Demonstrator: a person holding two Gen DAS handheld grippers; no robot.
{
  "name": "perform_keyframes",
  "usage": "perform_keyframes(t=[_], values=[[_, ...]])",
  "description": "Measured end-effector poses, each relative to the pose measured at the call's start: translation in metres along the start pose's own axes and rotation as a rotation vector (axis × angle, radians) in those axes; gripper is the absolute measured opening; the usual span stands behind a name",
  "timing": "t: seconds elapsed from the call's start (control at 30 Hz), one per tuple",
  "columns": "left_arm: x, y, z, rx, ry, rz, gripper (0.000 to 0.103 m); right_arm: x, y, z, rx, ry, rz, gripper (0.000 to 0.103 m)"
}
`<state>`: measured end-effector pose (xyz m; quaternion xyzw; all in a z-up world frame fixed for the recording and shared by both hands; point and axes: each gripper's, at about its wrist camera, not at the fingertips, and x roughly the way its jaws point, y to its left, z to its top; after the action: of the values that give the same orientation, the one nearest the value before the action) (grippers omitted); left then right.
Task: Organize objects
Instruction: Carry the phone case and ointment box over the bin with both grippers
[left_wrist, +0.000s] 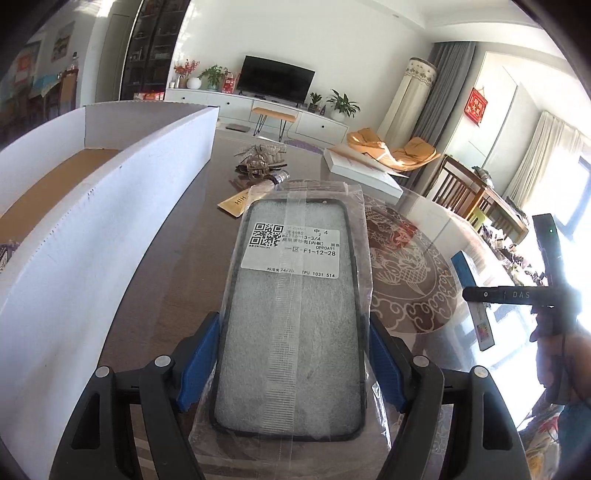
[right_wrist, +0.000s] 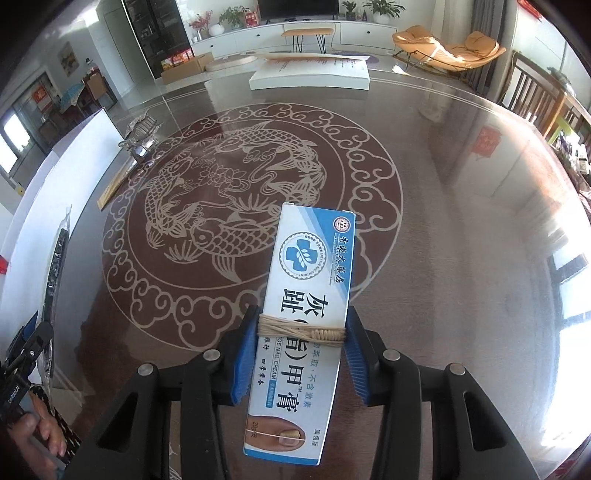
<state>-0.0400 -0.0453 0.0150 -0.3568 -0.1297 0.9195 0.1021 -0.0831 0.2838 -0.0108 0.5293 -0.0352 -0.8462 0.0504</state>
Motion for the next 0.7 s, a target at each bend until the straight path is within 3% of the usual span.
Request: perform_keyframes(t=[0.2, 0.37, 0.43, 0.53, 0.7], values=[[-0.068, 0.014, 0.017, -0.097, -0.129, -0.011, 0.074, -0.051, 0.051, 0.013, -0.055, -0.113, 0.143, 0.044], [-0.127, 0.063, 0.051, -0.142, -0.225, 0.128, 0.074, -0.086, 0.143, 0.036, -0.157, -0.211, 0.301, 0.044], [-0.135, 0.095, 0.059, -0.176, -0.217, 0.218, 0.074, -0.094, 0.189, 0.047, -0.204, -0.223, 0.377, 0.044], [-0.128, 0.144, 0.066, -0.222, -0.139, 0.337, 0.074, -0.089, 0.271, 0.061, -0.284, -0.216, 0.483, 0.044], [-0.117, 0.197, 0.061, -0.257, -0.047, 0.485, 0.075, -0.058, 0.392, 0.063, -0.433, -0.181, 0.526, 0.044]])
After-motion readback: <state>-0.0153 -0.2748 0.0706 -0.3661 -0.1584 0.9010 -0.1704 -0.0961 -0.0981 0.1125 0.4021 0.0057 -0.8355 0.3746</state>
